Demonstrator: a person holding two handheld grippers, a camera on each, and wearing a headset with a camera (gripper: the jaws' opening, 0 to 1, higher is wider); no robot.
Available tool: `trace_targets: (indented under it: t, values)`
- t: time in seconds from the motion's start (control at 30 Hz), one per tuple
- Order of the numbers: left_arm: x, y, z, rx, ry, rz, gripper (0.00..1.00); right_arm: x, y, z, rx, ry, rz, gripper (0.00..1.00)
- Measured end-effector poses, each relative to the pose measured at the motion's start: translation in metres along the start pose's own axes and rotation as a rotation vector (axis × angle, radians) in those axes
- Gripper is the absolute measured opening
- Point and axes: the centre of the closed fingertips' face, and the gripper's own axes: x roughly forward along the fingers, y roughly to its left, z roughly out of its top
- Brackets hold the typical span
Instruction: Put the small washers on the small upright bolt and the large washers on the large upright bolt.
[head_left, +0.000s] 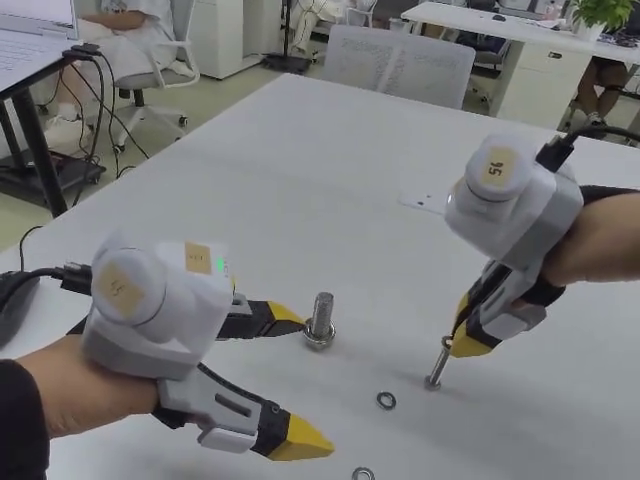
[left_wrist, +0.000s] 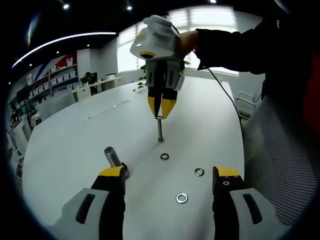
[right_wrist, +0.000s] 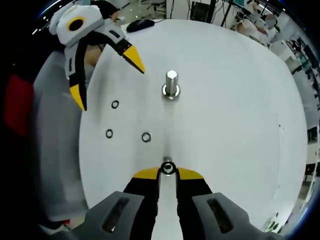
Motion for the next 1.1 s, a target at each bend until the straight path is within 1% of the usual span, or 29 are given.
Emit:
trace_targets:
  t: [0.2, 0.57, 0.67, 0.93, 1.0, 1.1]
  values:
    - [0.001, -0.001, -0.002, -0.002, 0.007, -0.005, 0.71, 0.003, 0.001, 0.000, 0.005, -0.002, 0.007, 0.13]
    - [0.001, 0.000, -0.003, -0.005, 0.011, -0.006, 0.70, 0.014, 0.004, -0.003, 0.011, -0.002, 0.020, 0.13]
    - [0.001, 0.000, -0.003, -0.005, 0.013, -0.006, 0.70, 0.022, 0.001, -0.005, 0.014, 0.003, 0.019, 0.13]
    - [0.000, 0.001, -0.003, -0.005, 0.015, -0.005, 0.70, 0.037, 0.001, -0.008, 0.020, 0.007, 0.018, 0.13]
    - [0.000, 0.001, -0.003, -0.005, 0.016, -0.006, 0.70, 0.044, -0.002, -0.010, 0.022, 0.008, 0.017, 0.13]
    - [0.000, 0.001, -0.003, -0.005, 0.016, -0.006, 0.70, 0.048, -0.002, -0.011, 0.023, 0.007, 0.015, 0.13]
